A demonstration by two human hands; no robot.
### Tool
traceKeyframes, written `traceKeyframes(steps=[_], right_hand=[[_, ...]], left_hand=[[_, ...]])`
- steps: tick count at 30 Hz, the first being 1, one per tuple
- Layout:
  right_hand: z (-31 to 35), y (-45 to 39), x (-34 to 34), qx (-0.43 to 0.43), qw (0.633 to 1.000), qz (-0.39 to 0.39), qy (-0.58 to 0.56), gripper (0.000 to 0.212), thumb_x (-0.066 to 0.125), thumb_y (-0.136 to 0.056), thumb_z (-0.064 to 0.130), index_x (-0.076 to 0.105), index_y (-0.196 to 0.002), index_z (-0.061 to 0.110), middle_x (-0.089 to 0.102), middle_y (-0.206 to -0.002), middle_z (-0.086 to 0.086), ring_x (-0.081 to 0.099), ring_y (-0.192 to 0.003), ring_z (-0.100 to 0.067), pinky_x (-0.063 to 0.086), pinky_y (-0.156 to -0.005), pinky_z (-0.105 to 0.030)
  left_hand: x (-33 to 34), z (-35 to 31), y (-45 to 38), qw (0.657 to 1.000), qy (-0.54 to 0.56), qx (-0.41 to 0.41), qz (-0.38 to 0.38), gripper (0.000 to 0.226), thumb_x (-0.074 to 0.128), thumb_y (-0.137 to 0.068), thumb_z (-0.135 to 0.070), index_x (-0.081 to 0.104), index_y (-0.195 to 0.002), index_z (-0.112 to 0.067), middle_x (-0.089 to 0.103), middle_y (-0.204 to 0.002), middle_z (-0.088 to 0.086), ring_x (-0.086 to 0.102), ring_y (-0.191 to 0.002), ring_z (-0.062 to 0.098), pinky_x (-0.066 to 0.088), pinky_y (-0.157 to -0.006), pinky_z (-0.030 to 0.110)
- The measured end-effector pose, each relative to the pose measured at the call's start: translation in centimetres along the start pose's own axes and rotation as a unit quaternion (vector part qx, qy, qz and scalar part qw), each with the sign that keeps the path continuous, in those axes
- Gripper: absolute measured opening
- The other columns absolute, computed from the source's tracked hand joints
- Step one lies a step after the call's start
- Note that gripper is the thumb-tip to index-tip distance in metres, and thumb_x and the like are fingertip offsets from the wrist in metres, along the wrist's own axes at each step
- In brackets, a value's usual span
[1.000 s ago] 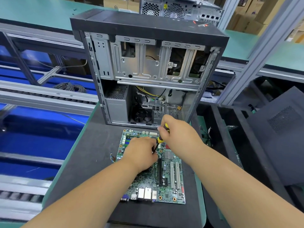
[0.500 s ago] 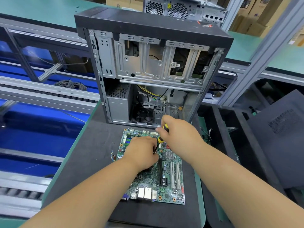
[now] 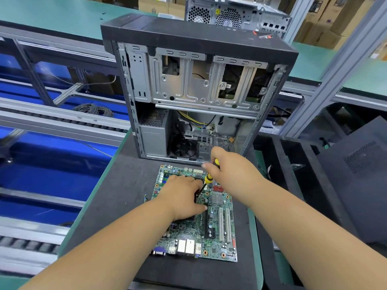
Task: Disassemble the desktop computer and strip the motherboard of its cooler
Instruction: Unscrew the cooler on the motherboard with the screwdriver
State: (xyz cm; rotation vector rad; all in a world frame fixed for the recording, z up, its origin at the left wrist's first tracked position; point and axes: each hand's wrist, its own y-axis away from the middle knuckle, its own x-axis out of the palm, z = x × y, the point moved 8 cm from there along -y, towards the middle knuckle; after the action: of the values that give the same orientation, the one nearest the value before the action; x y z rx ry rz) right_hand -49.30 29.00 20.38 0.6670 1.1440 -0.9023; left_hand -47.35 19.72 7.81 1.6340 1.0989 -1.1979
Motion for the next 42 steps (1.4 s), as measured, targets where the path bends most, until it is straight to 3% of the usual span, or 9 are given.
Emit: traceKeyframes(steps=[7,11,15,18,26,31,36,39,42], right_hand=[[-0.4,-0.4,0.5,-0.003,0.986,0.107,-0.124,0.018,0.050,-0.100,0.029,0.040,-0.084,0.028,0.063,-0.084,-0.015,0.042,-0.057,-0.019,0.037,-0.053,-0.030],[-0.2,-0.7,0.0,-0.024,0.981,0.169,-0.087,0.009,0.053,-0.097,0.027,0.049,-0.089,0.027,0.061,-0.084,-0.004,0.053,-0.068,-0.026,0.048,-0.064,-0.040],[0.0,-0.5,-0.2,-0.010,0.993,0.115,-0.034,0.014,0.050,-0.098,0.038,0.047,-0.092,0.026,0.059,-0.075,0.000,0.051,-0.061,-0.017,0.039,-0.054,-0.032],[-0.1,-0.5,-0.3,0.051,0.997,0.027,0.057,0.039,0.048,-0.095,0.056,0.043,-0.097,0.017,0.051,-0.069,0.001,0.048,-0.059,-0.015,0.033,-0.049,-0.032],[-0.8,-0.3,0.1,0.062,0.997,0.034,-0.034,0.028,0.063,-0.092,0.036,0.040,-0.081,0.024,0.050,-0.067,0.003,0.045,-0.055,-0.012,0.029,-0.047,-0.029],[1.2,-0.6,0.2,-0.039,0.994,0.101,0.019,0.022,0.063,-0.093,0.031,0.044,-0.084,0.025,0.055,-0.074,0.003,0.051,-0.062,-0.015,0.033,-0.051,-0.029],[1.7,-1.2,0.1,-0.106,0.977,0.182,0.042,0.020,0.065,-0.092,0.023,0.048,-0.082,0.026,0.050,-0.083,0.005,0.048,-0.074,-0.015,0.038,-0.059,-0.026],[1.4,-1.3,-0.1,-0.085,0.987,0.132,0.030,0.014,0.062,-0.093,0.030,0.049,-0.091,0.025,0.049,-0.077,0.007,0.050,-0.073,-0.018,0.035,-0.055,-0.027],[0.0,-1.3,-0.7,0.018,0.999,0.031,0.006,0.032,0.059,-0.091,0.048,0.047,-0.095,0.019,0.049,-0.075,0.004,0.050,-0.069,-0.018,0.035,-0.054,-0.032]], left_hand=[[0.0,0.2,-0.3,0.999,0.022,0.002,-0.025,0.040,0.046,-0.069,-0.071,0.035,-0.088,-0.037,0.043,-0.083,-0.014,0.050,-0.091,0.018,0.033,-0.083,0.037],[0.1,0.3,-0.3,0.999,0.031,0.001,-0.029,0.038,0.047,-0.072,-0.070,0.035,-0.088,-0.038,0.042,-0.083,-0.015,0.046,-0.087,0.015,0.032,-0.082,0.035],[0.0,0.3,-0.1,0.999,0.032,-0.008,-0.025,0.036,0.051,-0.073,-0.064,0.035,-0.087,-0.036,0.041,-0.083,-0.014,0.045,-0.088,0.016,0.031,-0.082,0.035],[0.0,0.2,0.0,0.999,0.032,-0.012,-0.010,0.036,0.051,-0.075,-0.064,0.036,-0.090,-0.035,0.042,-0.086,-0.013,0.049,-0.094,0.018,0.033,-0.088,0.036],[0.4,0.3,0.5,1.000,0.001,-0.002,0.023,0.081,0.034,-0.062,-0.088,0.047,-0.114,-0.027,0.052,-0.111,-0.005,0.046,-0.105,0.020,0.033,-0.097,0.040],[0.2,0.3,0.0,0.999,0.025,-0.012,0.023,0.067,0.042,-0.075,-0.077,0.052,-0.123,-0.031,0.056,-0.118,-0.008,0.048,-0.112,0.019,0.033,-0.100,0.040],[-0.6,1.5,-0.1,0.978,0.192,-0.069,-0.039,0.025,0.063,-0.079,-0.059,0.068,-0.091,-0.037,0.065,-0.093,-0.015,0.059,-0.092,0.012,0.046,-0.083,0.029],[-0.7,2.0,0.0,0.970,0.213,-0.104,-0.050,0.022,0.066,-0.079,-0.058,0.072,-0.084,-0.037,0.069,-0.083,-0.012,0.061,-0.078,0.010,0.050,-0.068,0.025],[-0.8,1.9,0.1,0.971,0.200,-0.111,-0.068,0.026,0.066,-0.080,-0.057,0.075,-0.091,-0.035,0.071,-0.091,-0.013,0.063,-0.082,0.011,0.046,-0.067,0.021]])
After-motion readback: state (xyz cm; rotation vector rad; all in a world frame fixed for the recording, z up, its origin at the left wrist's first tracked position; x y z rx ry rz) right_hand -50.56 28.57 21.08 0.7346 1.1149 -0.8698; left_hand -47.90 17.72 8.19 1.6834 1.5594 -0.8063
